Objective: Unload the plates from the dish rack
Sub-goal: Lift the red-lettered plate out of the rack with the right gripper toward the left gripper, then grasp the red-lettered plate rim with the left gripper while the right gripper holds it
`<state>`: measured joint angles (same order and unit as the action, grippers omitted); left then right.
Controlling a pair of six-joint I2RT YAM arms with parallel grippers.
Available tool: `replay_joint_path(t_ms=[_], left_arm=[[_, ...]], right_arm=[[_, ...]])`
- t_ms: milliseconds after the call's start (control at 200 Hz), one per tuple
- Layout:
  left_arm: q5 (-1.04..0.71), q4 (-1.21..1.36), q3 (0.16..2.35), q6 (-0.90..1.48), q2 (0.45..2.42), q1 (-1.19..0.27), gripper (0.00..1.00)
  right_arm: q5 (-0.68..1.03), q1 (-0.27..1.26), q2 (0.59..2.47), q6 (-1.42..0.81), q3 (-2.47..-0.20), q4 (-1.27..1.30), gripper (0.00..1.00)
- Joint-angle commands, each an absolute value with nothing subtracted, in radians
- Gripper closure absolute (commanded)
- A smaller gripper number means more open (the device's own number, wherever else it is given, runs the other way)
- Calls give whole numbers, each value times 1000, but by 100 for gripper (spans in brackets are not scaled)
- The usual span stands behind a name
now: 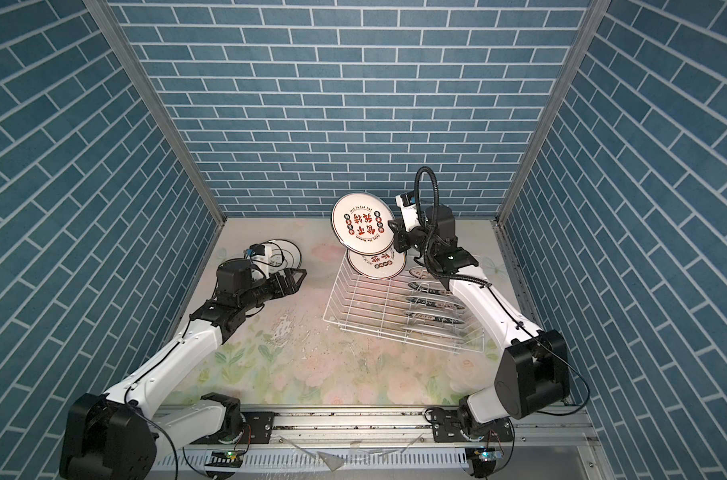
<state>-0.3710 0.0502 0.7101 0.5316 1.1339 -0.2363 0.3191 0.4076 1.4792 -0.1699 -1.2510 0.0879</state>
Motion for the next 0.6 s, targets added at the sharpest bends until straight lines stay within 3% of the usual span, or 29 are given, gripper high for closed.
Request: replay_joint_path(t_ms=[0,200,595], left_arm=[[-418,209,721,563,1173,-241,3],[-458,387,719,625,1262,-241,4],[-555,655,721,742,1400,-221,7]], right_arm=[[368,409,1529,-529,-1240,280,100],[450,443,1615,-704,-1270,312,100],[501,509,1699,-742,-1317,298,100]])
